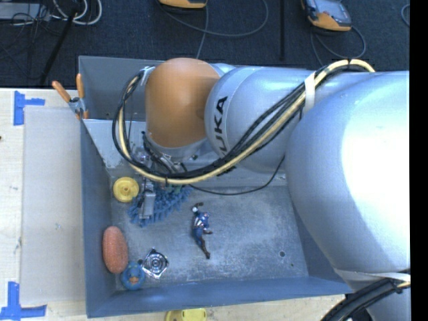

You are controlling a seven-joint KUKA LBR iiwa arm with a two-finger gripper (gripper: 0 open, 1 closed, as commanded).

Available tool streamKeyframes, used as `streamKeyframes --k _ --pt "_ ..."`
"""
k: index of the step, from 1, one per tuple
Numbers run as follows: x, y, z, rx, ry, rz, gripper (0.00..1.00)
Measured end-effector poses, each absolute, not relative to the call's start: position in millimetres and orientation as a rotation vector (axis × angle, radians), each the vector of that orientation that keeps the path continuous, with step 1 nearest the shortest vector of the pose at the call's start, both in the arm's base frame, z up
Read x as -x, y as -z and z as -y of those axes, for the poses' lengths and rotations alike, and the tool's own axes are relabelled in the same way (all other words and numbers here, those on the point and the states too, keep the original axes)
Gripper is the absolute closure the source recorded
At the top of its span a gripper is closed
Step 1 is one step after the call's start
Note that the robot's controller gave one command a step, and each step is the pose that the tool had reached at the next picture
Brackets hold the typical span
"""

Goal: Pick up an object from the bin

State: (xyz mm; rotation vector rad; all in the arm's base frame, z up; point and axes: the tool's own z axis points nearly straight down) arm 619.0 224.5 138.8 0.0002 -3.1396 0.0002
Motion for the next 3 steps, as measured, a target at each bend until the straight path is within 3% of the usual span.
streamKeyframes --k 1,2,3 --pt "-616.8 -86 -192 -0.172 0.000 3.135 1.00" --pt "-616.8 -86 -192 -0.170 0.000 3.135 1.00" --pt "-621.4 -201 -192 -0.148 0.002 3.140 1.00"
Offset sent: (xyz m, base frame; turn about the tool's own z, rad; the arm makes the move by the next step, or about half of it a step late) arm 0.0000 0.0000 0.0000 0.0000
